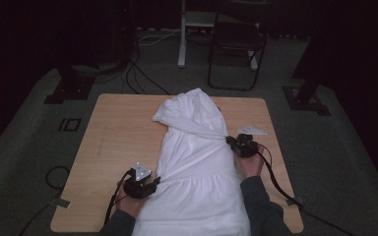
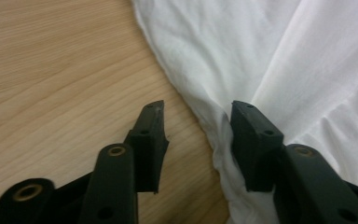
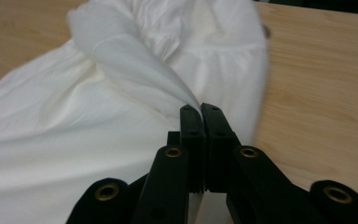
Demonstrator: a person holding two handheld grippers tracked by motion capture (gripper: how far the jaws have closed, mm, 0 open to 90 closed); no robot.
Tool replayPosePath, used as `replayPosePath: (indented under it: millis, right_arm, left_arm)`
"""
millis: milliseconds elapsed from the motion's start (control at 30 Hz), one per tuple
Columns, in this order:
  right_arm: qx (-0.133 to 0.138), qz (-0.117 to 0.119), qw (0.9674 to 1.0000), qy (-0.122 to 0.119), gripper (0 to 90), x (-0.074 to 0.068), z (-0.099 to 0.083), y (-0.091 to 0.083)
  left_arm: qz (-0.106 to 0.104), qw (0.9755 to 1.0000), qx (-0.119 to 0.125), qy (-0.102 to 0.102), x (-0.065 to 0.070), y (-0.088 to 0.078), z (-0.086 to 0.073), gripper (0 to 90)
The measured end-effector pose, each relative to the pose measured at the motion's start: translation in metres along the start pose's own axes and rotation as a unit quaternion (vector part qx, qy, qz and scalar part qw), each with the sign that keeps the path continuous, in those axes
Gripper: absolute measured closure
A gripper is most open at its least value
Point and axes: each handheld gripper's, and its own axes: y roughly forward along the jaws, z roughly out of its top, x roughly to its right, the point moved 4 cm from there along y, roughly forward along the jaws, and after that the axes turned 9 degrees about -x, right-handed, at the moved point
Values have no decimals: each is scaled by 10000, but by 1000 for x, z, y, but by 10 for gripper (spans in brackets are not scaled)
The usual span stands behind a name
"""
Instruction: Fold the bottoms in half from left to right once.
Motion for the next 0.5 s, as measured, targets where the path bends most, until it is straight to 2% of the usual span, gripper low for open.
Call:
replayPosePath:
  millis: [67,167,267,333,400,500]
  right_arm:
    - [-215,-113,9997,-1,871,4,-8,9]
    - [-540,-131,9984,91,862,8,-23,29]
    - [-680,-137,9975,114,856,9,-28,38]
    - [-724,-154,9972,102,850,9,-30,41]
    - [-737,-149,9971,133,847,9,-29,42]
    - [-759,-122,9969,136,844,9,-29,42]
  left_arm:
    - [-17,10000,-29,88,3,1,1,543]
    - [-120,9998,-136,37,-2,-1,7,487]
    - [-194,9998,91,-57,-9,-8,24,458]
    - [-149,9997,216,-4,-14,-8,41,427]
    - [2,9999,165,47,-20,2,59,410]
    - [19,9997,60,-221,-30,27,80,408]
